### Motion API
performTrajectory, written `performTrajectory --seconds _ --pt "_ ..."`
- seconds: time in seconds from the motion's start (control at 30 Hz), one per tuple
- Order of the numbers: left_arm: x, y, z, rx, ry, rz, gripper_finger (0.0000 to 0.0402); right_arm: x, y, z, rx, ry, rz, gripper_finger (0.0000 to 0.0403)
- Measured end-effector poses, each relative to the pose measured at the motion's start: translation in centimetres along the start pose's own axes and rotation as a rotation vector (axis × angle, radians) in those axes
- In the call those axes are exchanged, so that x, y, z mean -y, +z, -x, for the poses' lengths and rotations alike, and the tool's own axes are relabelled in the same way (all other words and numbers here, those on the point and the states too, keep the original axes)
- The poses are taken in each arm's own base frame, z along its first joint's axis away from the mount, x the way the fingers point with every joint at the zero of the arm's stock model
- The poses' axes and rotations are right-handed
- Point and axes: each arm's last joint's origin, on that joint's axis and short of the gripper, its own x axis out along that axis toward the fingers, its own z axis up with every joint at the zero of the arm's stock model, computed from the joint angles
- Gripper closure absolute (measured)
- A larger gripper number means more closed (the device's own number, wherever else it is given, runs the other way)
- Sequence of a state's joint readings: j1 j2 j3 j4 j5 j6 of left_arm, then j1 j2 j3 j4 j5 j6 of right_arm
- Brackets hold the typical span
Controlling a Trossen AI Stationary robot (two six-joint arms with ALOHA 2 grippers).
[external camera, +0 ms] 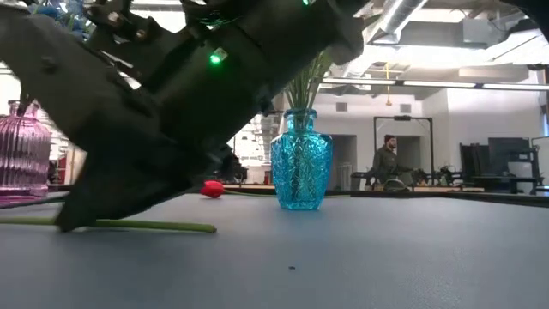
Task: Sort flowers into vase by color
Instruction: Put the bottom red tulip into the purple vase
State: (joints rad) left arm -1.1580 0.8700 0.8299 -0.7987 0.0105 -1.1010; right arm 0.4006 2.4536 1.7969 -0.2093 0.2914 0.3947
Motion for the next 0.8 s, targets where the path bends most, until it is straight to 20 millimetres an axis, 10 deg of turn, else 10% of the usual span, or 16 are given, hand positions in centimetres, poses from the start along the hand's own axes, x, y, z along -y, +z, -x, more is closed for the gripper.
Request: performTrajectory --seconds 0.13,0.57,0.8 --pt "0.0 0.0 0.0 0.002 -0.003 -0.020 0.0291 -0.9 -0.4 0.7 -0.032 0.035 0.031 0.0380" --pt "1.0 1.3 0.2 0.292 -0.014 -0.057 0.0291 -1.2 0.2 6.2 -0.200 0.069 0.126 0.0384" --pt "1.4 2.0 0.5 0.454 0.006 -0.077 0.0291 -0.9 -2.7 9.0 -0.127 0.196 0.085 0.0384"
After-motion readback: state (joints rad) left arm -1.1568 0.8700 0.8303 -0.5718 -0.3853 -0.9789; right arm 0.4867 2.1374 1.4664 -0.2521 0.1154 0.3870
